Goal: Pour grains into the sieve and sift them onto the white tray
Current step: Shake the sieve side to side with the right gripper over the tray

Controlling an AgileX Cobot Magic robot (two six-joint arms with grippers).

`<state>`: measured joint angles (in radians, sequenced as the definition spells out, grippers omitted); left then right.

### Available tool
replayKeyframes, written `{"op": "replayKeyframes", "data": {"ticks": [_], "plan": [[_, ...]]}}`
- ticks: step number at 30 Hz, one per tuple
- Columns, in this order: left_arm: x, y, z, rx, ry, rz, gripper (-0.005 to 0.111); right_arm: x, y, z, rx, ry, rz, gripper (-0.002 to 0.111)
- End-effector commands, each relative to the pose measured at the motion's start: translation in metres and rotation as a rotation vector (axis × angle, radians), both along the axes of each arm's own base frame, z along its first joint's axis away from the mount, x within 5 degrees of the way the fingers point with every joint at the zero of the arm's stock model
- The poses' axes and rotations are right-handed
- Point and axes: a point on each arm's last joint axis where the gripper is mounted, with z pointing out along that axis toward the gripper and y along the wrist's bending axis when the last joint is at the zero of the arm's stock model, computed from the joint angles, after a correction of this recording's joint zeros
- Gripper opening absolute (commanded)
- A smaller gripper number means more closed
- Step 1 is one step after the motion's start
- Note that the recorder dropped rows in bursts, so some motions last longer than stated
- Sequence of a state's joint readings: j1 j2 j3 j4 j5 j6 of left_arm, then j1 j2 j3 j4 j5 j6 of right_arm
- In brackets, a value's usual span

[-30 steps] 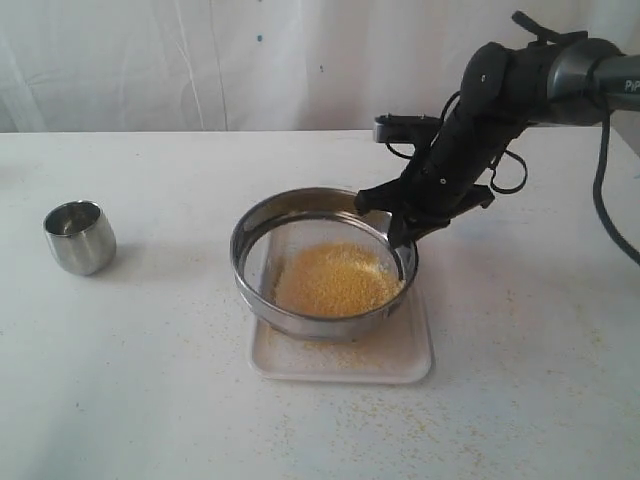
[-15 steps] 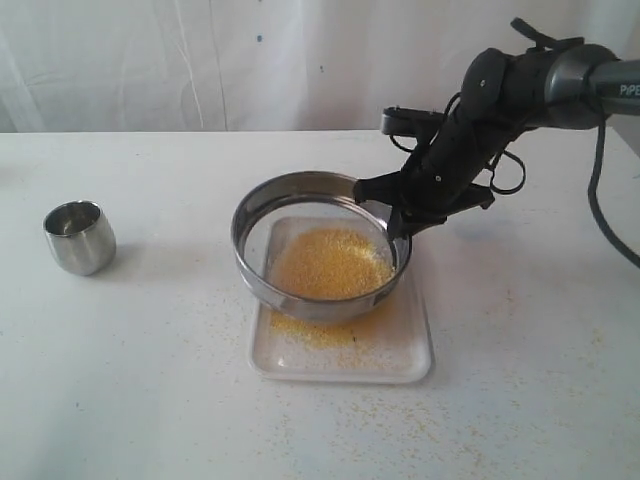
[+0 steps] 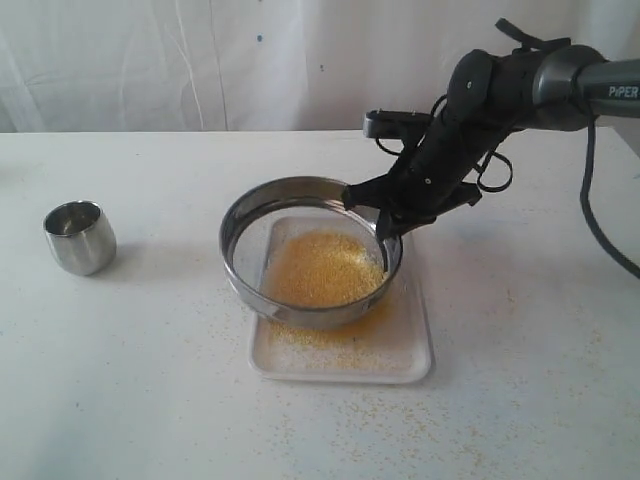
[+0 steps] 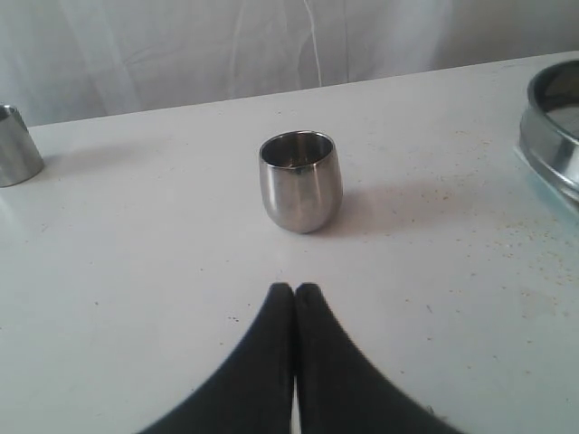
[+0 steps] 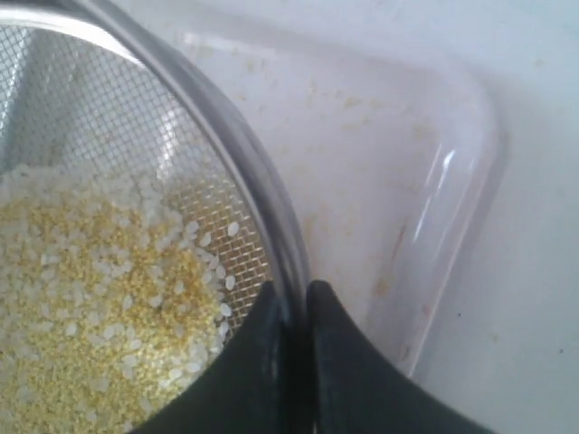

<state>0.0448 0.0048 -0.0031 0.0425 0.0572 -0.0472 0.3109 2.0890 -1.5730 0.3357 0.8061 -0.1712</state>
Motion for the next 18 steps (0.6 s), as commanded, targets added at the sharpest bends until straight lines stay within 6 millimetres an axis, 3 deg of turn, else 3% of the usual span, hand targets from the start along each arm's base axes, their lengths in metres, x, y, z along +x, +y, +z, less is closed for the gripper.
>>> {"op": "replayKeyframes", "data": {"ticks": [1, 6, 10, 15, 18], "plan": [[0.0, 0.0, 0.0, -0.007, -0.007, 0.0, 0.0, -0.011, -0.003, 0.01, 0.02, 0.121, 0.003, 0.0], [0.0, 0.0, 0.0, -0.007, -0.007, 0.0, 0.0, 0.012, -0.004, 0.012, 0.048, -0.107, -0.059, 0.0], [0.0, 0.0, 0.0, -0.007, -0.007, 0.0, 0.0, -0.008, -0.008, 0.009, 0.024, 0.104, -0.025, 0.0], [0.0, 0.0, 0.0, -0.007, -0.007, 0.0, 0.0, 0.011, -0.008, 0.01, 0.042, -0.089, -0.061, 0.0], [0.0, 0.0, 0.0, -0.007, -0.007, 0.0, 0.0, -0.003, -0.011, 0.012, 0.049, 0.081, -0.089, 0.0]]}}
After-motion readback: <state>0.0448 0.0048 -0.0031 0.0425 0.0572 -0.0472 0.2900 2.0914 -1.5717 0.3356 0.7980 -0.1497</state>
